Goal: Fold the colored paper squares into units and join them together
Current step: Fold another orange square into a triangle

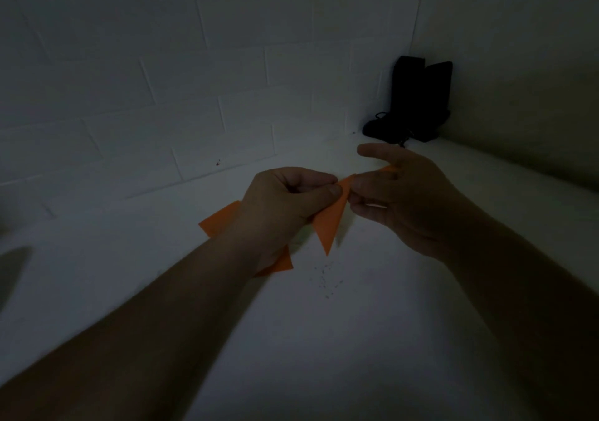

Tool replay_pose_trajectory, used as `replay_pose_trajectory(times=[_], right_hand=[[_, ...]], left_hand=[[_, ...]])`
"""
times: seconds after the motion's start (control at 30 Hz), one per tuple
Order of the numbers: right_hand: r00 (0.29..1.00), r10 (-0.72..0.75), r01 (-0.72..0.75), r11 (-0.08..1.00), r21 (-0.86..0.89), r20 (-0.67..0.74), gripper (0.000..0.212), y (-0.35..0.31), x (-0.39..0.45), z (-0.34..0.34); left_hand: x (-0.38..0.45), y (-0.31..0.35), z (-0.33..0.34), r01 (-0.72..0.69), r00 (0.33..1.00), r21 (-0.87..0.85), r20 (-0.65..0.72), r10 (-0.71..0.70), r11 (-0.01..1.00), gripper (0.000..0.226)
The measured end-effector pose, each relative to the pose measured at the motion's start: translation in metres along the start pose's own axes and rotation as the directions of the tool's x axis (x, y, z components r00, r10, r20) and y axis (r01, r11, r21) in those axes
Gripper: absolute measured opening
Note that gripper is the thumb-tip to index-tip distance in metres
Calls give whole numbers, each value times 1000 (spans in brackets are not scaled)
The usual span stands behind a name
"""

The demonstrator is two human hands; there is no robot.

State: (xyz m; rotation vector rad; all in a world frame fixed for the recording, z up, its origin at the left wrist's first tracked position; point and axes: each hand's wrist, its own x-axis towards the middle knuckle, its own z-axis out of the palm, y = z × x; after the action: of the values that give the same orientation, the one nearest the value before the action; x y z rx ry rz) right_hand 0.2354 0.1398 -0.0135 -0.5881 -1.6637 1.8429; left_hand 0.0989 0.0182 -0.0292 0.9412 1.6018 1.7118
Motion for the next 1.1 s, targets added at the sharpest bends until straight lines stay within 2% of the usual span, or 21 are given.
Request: replay_pose_trajectory(times=[0.2,0.33,0.6,0.73,0.9,1.1], right_hand=[[998,-45,46,999,12,-40,52,2,1,-1],[996,-43,45,999,29,-84,54,1,2,-2],[993,-71,65,996,-61,-92,60,1,2,-1],[990,-102,94,992,-80,-94,55,1,1,0],[993,-80,79,997,-13,-91,47,0,-1,-2],[994,-39,42,999,20,-105,55,-1,0,-2]], left_hand=[[-1,-2,1,-12,1000,60,29,10,998,15],[-2,-4,3,-70,997,130,37,65,989,12],[-1,-4,2,-93,996,78,-7,94,993,20],[-1,-4,1,-120,992,91,-25,122,989,21],[0,-5,1,-142,989,161,-10,146,977,15],[-1,-7,1,-185,983,198,38,181,963,16]])
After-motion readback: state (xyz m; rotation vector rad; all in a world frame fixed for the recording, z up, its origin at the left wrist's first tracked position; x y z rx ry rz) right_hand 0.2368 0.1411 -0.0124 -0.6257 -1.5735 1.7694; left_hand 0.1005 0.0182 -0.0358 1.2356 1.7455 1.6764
